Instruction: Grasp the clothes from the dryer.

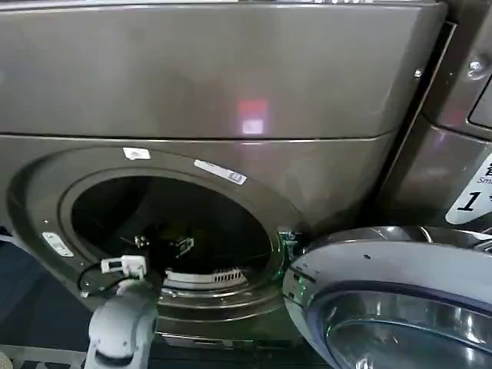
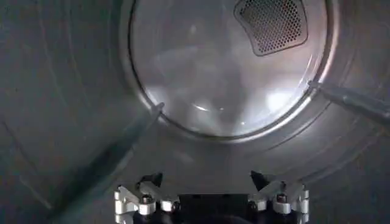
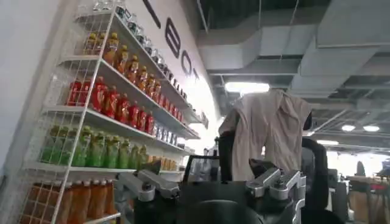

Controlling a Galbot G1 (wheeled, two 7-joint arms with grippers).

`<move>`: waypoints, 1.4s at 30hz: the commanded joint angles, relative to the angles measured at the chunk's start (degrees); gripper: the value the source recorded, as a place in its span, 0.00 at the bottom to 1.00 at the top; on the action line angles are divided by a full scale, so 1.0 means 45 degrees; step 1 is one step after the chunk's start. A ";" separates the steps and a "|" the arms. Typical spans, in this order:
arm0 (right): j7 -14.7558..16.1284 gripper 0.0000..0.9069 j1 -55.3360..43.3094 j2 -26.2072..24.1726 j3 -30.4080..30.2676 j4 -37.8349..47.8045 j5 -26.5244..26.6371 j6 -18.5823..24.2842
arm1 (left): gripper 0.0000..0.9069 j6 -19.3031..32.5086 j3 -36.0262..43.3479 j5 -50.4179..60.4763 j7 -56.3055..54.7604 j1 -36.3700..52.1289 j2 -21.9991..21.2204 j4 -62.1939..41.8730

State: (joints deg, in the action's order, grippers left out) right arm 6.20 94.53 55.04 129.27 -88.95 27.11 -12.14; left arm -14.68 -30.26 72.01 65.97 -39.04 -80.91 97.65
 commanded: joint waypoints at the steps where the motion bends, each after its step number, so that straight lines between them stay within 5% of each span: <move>1: 0.0026 1.00 0.0009 0.0095 -0.0075 -0.0015 -0.0022 0.0037 | 1.00 0.7298 0.1390 0.2767 0.2528 0.2218 0.0357 -0.2499; 9: 0.0116 1.00 0.0207 -0.0225 0.0074 0.0284 -0.0073 0.0154 | 1.00 0.6831 0.2776 0.2385 0.2525 0.2851 0.1428 -0.3886; 15: 0.0184 1.00 0.0182 -0.0315 0.0003 0.0430 -0.0266 0.0226 | 1.00 0.4970 0.3337 0.1234 0.2503 0.2765 0.1916 -0.4321; 42: 0.0196 1.00 0.0017 -0.0407 -0.0264 0.0214 -0.0337 0.0186 | 1.00 0.4411 0.4001 -0.1390 0.2510 0.1672 0.3093 -0.5458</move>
State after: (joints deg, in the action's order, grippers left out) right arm 7.10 94.66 53.19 128.11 -87.97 25.61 -11.27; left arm 6.76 -12.93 70.68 76.79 -30.69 -67.49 75.75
